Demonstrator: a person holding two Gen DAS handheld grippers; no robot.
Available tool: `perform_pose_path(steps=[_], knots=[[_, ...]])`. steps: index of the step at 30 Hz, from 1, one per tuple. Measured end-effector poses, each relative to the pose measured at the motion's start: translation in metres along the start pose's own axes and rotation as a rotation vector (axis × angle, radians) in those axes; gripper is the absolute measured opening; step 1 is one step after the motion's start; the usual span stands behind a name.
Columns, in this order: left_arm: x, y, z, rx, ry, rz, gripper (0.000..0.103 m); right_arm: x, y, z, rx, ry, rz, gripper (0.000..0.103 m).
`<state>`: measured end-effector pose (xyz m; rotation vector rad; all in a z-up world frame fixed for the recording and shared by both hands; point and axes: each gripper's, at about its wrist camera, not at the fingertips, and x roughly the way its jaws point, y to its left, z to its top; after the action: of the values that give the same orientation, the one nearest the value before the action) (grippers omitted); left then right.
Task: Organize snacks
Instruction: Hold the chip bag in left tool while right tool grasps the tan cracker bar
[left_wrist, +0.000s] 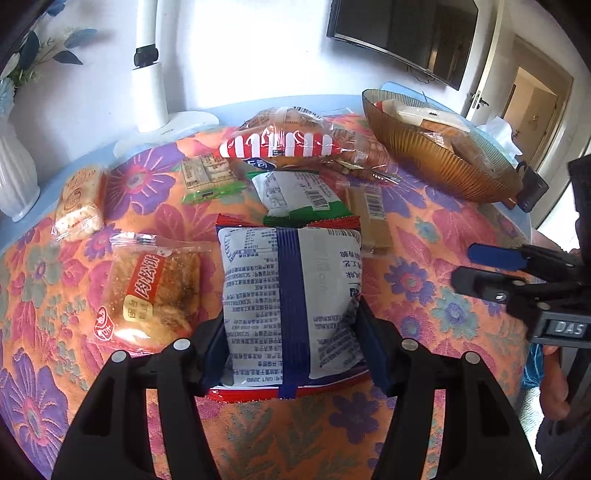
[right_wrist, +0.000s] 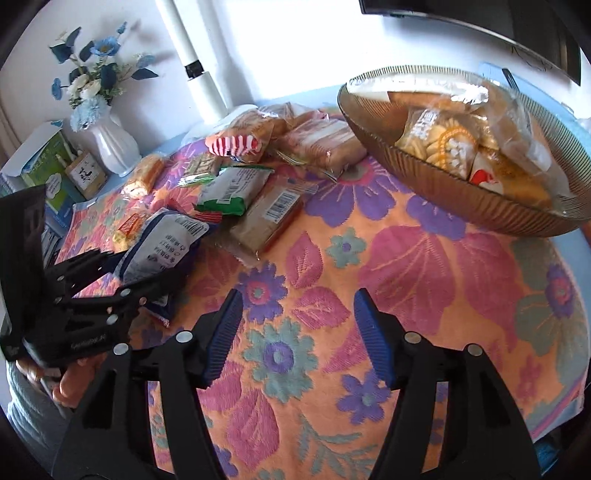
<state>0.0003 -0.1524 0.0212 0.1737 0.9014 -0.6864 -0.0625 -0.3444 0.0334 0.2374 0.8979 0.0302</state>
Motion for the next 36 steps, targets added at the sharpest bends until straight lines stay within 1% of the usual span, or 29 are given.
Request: perform_pose_path(steps=[5, 8, 14, 18, 23, 29, 31, 34, 36], knots=[[0.0, 0.0, -0.001, -0.002, -0.001, -0.002, 0.061, 0.013, -0.009, 0.006, 0.073, 0.025, 0.013, 0.065], [-0.001, 0.001, -0.001, -0.007, -0.001, -0.006, 0.061, 0.011, -0.009, 0.008, 0.073, 0.011, 0.019, 0.066], [0.001, 0.003, 0.0, -0.014, 0.003, -0.013, 0.061, 0.014, -0.009, 0.017, 0.069, -0.01, -0.008, 0.071], [0.001, 0.005, 0.0, -0.021, 0.004, -0.02, 0.062, 0.019, -0.008, 0.025, 0.09, -0.019, -0.008, 0.08], [0.001, 0.005, 0.0, -0.022, 0.003, -0.022, 0.062, 0.027, -0.009, 0.029, 0.11, -0.019, -0.011, 0.08], [0.001, 0.007, 0.0, -0.033, 0.002, -0.035, 0.063, 0.028, -0.008, 0.028, 0.1, -0.033, -0.024, 0.08], [0.001, 0.007, 0.0, -0.032, 0.002, -0.035, 0.063, 0.027, -0.008, 0.028, 0.101, -0.036, -0.026, 0.078], [0.001, 0.007, 0.0, -0.033, 0.002, -0.035, 0.063, 0.027, -0.008, 0.029, 0.1, -0.038, -0.029, 0.072], [0.001, 0.007, 0.0, -0.033, 0.002, -0.035, 0.063, 0.025, -0.008, 0.029, 0.109, -0.041, -0.031, 0.071]])
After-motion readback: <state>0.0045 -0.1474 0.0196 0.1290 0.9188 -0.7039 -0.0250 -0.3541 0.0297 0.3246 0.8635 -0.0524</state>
